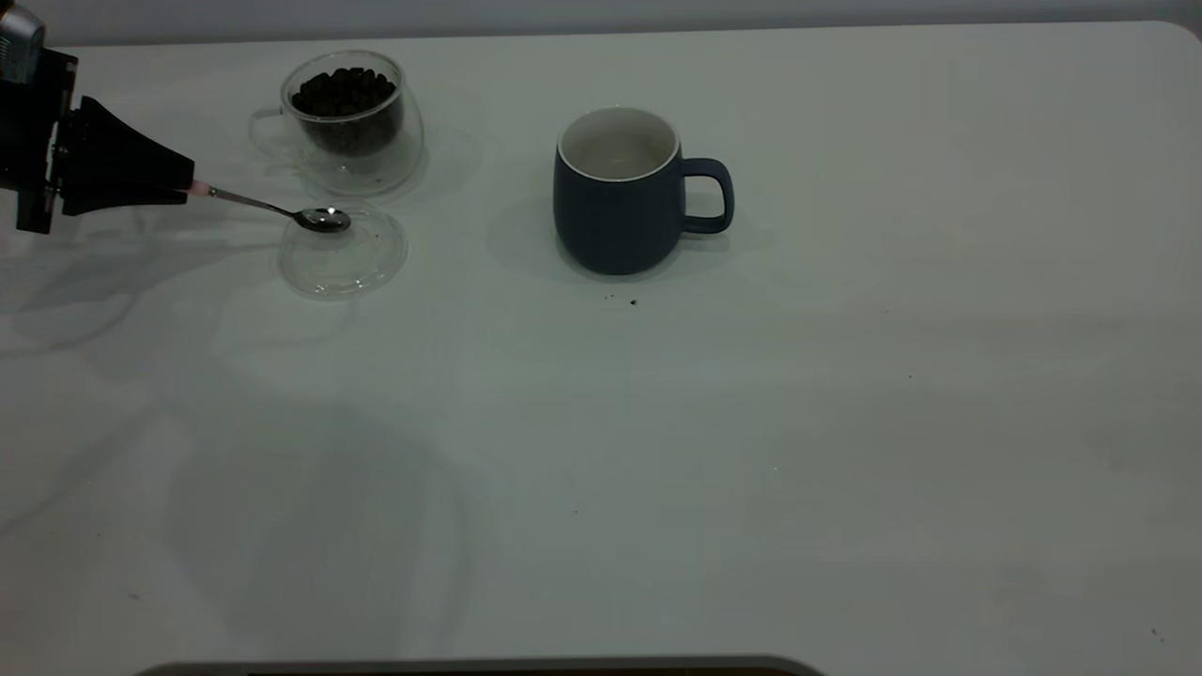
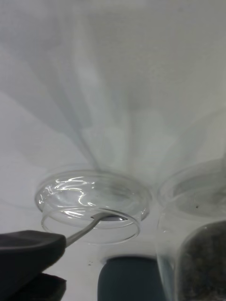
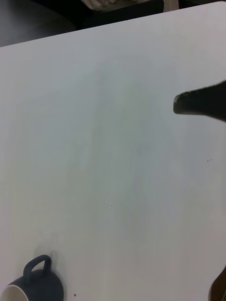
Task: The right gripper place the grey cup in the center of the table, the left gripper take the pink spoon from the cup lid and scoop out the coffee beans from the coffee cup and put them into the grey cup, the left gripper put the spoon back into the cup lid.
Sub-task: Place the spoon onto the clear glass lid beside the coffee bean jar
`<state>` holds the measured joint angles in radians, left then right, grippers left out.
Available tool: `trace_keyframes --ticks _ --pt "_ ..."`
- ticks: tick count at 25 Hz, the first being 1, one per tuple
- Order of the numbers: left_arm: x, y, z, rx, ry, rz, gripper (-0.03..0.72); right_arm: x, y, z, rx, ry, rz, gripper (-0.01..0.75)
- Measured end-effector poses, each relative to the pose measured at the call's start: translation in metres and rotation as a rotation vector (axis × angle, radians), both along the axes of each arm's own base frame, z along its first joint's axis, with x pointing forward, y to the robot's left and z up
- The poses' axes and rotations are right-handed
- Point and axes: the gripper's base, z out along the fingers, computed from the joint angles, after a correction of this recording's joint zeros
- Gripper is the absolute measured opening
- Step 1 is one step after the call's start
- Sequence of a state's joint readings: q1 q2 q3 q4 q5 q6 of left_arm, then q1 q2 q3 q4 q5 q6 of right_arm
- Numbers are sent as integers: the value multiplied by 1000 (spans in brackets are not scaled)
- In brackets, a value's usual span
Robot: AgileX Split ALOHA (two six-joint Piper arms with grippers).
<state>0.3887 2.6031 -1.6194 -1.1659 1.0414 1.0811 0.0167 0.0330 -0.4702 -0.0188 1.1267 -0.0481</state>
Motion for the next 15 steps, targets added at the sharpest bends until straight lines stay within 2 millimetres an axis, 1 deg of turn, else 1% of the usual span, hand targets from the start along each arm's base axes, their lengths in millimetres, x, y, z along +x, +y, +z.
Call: trace_keyframes --ticks 4,11,15 --pt "-1 -4 -2 0 12 -2 114 0 0 0 0 0 0 571" --pt "-3 -25 -7 -4 35 -42 114 0 0 0 0 0 0 571" --pt "-2 -27 -8 11 31 -38 114 0 0 0 0 0 0 571"
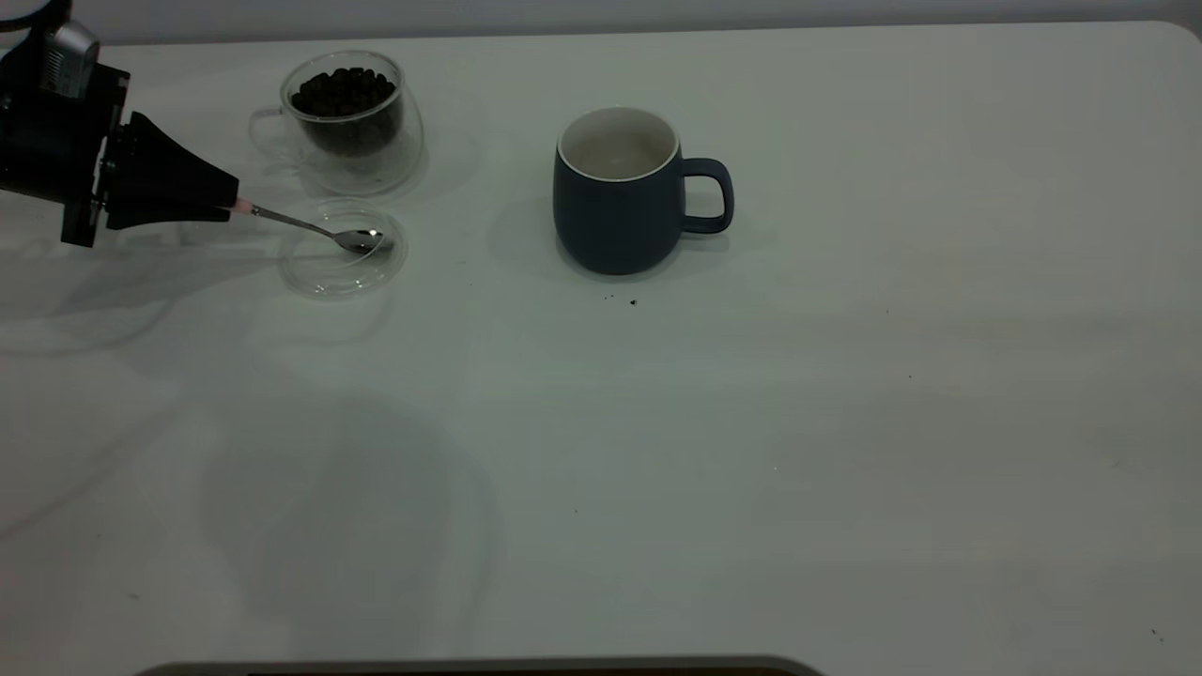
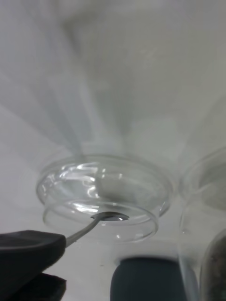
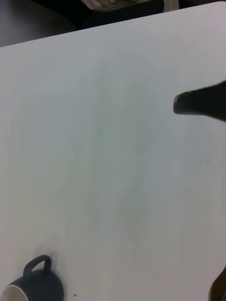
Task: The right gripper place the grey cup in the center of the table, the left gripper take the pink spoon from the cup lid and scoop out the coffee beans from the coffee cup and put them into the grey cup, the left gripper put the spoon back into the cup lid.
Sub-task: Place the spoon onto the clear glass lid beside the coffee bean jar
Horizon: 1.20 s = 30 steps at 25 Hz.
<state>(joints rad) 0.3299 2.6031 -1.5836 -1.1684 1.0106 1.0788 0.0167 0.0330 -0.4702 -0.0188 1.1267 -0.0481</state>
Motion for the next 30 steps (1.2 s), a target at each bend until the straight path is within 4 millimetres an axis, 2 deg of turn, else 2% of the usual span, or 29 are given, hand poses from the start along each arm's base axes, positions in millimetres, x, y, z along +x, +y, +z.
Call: trace_keyframes --ticks 10,13,15,21,23,27,30 --pt "-6 -4 -19 -50 58 16 114 0 0 0 0 0 0 570" --pt "-6 -3 -19 -49 59 17 139 0 0 0 0 0 0 570" --pt "-5 -3 -21 -31 58 24 187 0 0 0 0 0 0 570" --pt "-5 0 -23 -7 57 35 437 0 0 0 0 0 0 570" --pt "-5 2 -23 -9 63 43 497 0 0 0 0 0 0 570" --pt "-7 14 -17 -25 73 68 549 0 0 0 0 0 0 570" --pt "-7 31 4 -1 36 69 552 0 0 0 0 0 0 570"
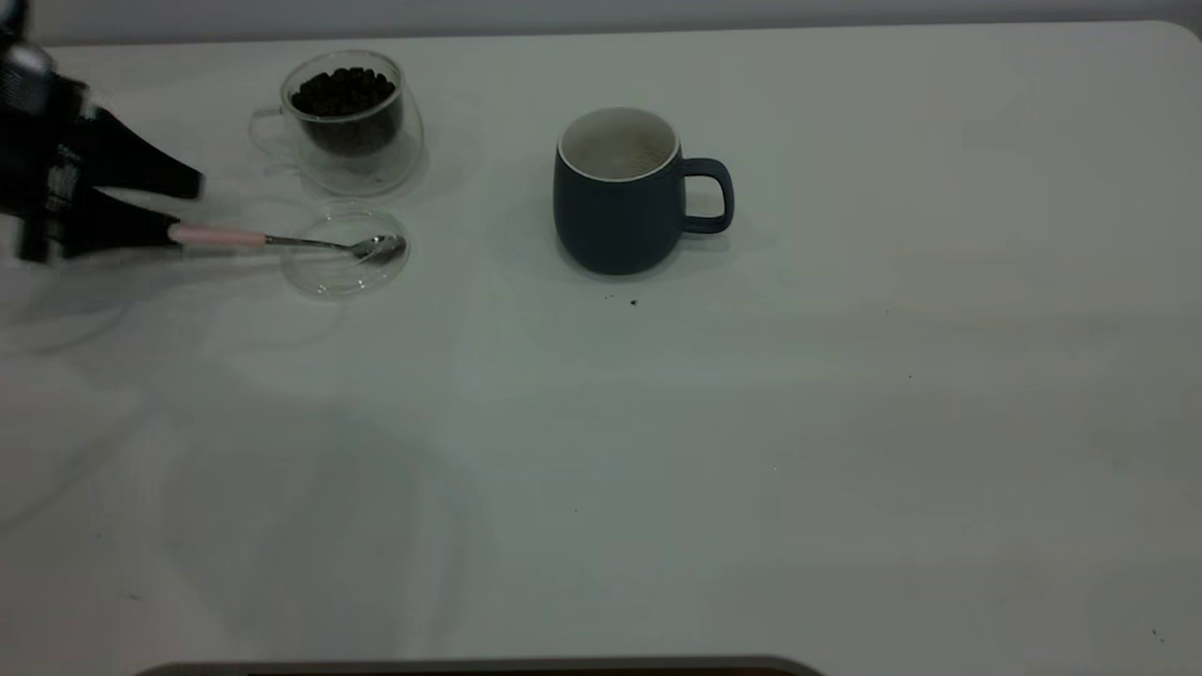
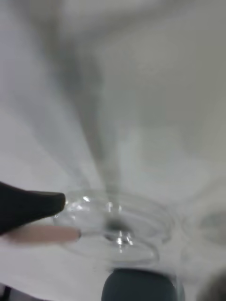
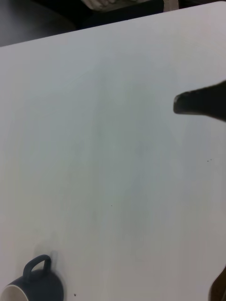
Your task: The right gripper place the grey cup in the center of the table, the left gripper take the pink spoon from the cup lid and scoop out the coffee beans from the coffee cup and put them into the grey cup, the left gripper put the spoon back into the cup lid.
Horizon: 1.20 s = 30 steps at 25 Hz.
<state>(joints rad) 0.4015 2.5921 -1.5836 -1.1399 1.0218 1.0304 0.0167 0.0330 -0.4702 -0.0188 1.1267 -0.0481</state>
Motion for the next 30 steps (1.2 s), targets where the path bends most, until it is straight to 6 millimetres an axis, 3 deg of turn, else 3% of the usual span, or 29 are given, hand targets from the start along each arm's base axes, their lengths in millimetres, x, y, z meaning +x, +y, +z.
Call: trace_keyframes --ticks 5,8,13,18,22,26,30 --pt "2 29 71 76 -77 30 554 0 0 0 0 0 0 570" --pt "-1 27 126 137 -115 -7 554 0 0 0 0 0 0 570" --pt "-20 -5 226 358 -140 -86 547 0 0 0 0 0 0 570" --pt "-56 -58 298 675 -112 -219 540 0 0 0 0 0 0 570" --pt "-83 -90 340 844 -119 -143 540 0 0 0 0 0 0 570" --pt "-119 -122 366 848 -167 -111 540 0 0 0 0 0 0 570" --pt "-162 -144 361 836 -171 -177 540 0 0 0 0 0 0 570"
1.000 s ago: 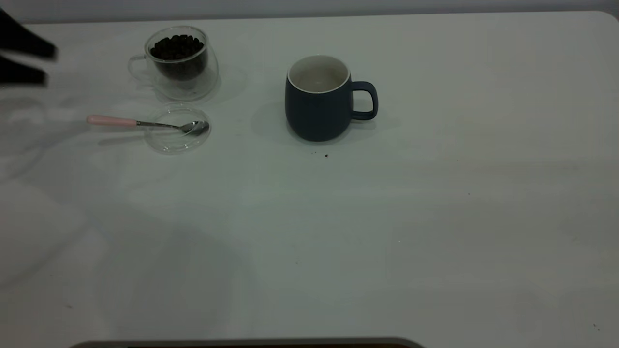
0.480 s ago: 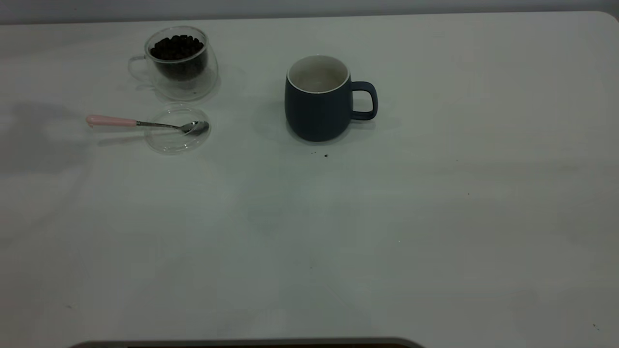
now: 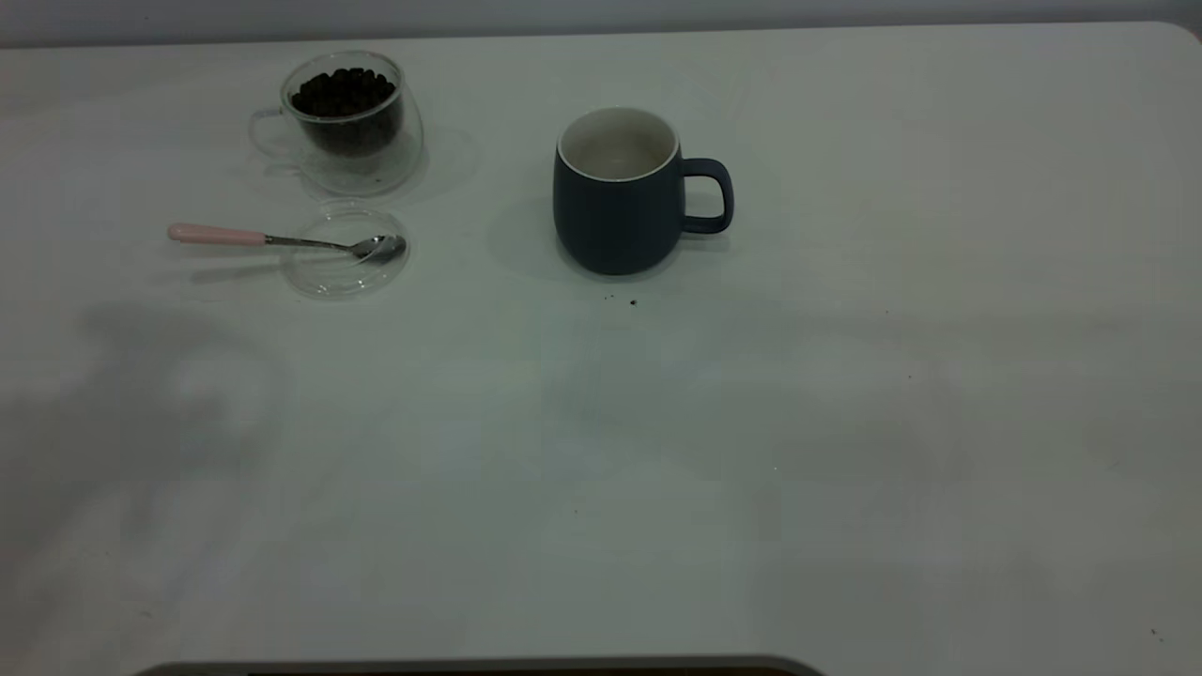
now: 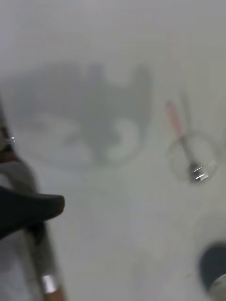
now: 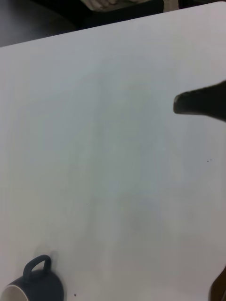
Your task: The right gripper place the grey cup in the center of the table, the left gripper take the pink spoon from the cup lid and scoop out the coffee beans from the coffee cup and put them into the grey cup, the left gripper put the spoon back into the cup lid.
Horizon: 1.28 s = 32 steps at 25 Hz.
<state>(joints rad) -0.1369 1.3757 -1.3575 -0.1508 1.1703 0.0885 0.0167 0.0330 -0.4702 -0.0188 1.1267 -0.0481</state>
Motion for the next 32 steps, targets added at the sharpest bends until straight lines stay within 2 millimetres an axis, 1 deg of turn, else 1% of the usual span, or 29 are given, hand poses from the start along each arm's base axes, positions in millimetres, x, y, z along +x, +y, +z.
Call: trace_keyframes --ticks 3,9,13,16,18,24,29,32 --pt "-34 -2 -19 28 54 -31 540 0 0 0 0 0 0 570" --pt "-108 15 -70 92 154 -38 540 0 0 0 0 0 0 570" --pt "-152 23 -101 96 154 -36 540 0 0 0 0 0 0 570" --pt "-177 29 -116 104 93 -33 540 0 0 0 0 0 0 570" --pt "-192 33 -117 111 20 -27 540 0 0 0 0 0 0 570" --pt "-230 41 -105 66 -272 -7 540 0 0 0 0 0 0 570" --pt "-265 47 -103 27 -518 22 540 0 0 0 0 0 0 570" --pt "-274 47 -105 36 -556 77 540 0 0 0 1 0 1 570"
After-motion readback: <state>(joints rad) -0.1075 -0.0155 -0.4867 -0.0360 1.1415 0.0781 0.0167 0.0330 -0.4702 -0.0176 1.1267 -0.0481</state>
